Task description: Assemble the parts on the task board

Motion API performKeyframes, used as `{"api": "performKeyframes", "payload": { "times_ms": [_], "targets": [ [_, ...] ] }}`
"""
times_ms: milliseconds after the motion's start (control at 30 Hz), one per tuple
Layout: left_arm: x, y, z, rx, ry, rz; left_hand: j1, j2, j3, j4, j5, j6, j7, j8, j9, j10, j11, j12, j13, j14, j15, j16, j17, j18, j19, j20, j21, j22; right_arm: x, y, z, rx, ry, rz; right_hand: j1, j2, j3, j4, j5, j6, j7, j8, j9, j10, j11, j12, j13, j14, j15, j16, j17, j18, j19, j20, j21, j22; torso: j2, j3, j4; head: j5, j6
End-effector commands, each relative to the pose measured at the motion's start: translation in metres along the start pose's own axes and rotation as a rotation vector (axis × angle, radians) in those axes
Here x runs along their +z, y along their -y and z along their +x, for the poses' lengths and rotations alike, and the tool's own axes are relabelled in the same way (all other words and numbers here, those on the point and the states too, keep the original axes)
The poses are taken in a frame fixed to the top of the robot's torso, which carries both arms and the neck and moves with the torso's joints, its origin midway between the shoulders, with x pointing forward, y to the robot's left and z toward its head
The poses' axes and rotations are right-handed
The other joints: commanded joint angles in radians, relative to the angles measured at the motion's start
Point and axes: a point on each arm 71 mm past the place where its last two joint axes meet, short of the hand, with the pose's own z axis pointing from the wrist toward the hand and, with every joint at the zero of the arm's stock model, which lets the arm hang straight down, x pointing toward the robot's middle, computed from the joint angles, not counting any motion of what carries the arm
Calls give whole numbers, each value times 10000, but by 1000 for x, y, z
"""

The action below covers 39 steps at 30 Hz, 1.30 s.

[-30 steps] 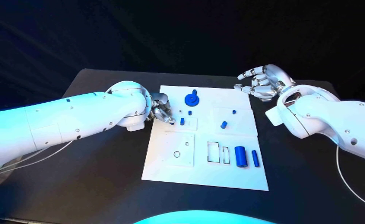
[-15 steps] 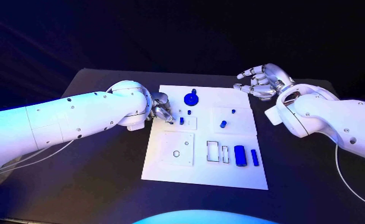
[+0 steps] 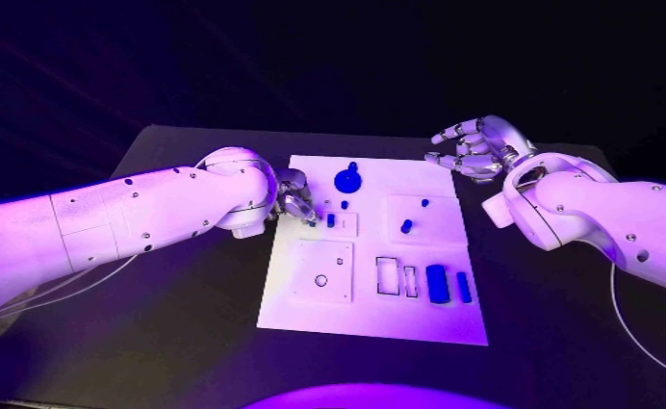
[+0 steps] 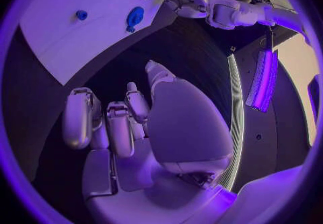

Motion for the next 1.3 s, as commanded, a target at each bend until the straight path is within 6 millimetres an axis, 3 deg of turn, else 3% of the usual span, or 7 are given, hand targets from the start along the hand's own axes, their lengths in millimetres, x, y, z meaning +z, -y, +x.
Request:
{"api": "performKeyframes", "payload": {
  "times_ms": [33,567,1067,1300],
  "targets": [
    [1,3,1,-118,-92,142,-99,-20,-158,73,-66,16,32,-46,-17,27,-23,23,9,938,-73,40,2276,-94,64,-40,42,17,0,-1,1,-53,-95,-125,-121,-10,43,-5,42,-33,-29,36,-8,-86,-10,-36,-8,882,2,-56,2020,86,-61,9,-70,704,-2,-8,6,-9,-19],
    [3,1,1,-143,-140,58,-186,-158,-1795,863,-49,77,56,-76,-137,-4,-1,4,15,930,-59,29,2253,-91,61,-32,8,1,0,-1,1,-51,-65,-138,-145,-20,45,-1,37,-40,-28,42,-17,-97,-9,-42,-23,876,1,-65,1998,92,-72,8,-98,689,-8,-11,11,-33,-41],
    [0,-6,-5,-383,226,-51,-109,-133,-2313,1173,-30,63,65,-87,-169,-50,7,-45,-53,919,-55,9,2214,-86,54,-28,-8,-14,0,0,0,-57,-53,-139,-145,-20,45,-1,37,-40,-28,42,-17,-97,-9,-42,-23,876,1,-65,1998,92,-72,8,-98,689,-8,-27,10,-59,1],
    [-5,-3,-11,-1528,562,304,73,-71,-2903,1565,5,-228,178,-159,-199,-505,106,-487,-706,846,17,-122,1970,-15,-164,32,-207,-356,0,0,1,-55,-61,-141,-145,-20,45,-1,37,-40,-28,42,-17,-97,-9,-42,-23,876,1,-65,1998,92,-72,8,-98,689,-15,-16,6,-57,28]
  ]
}}
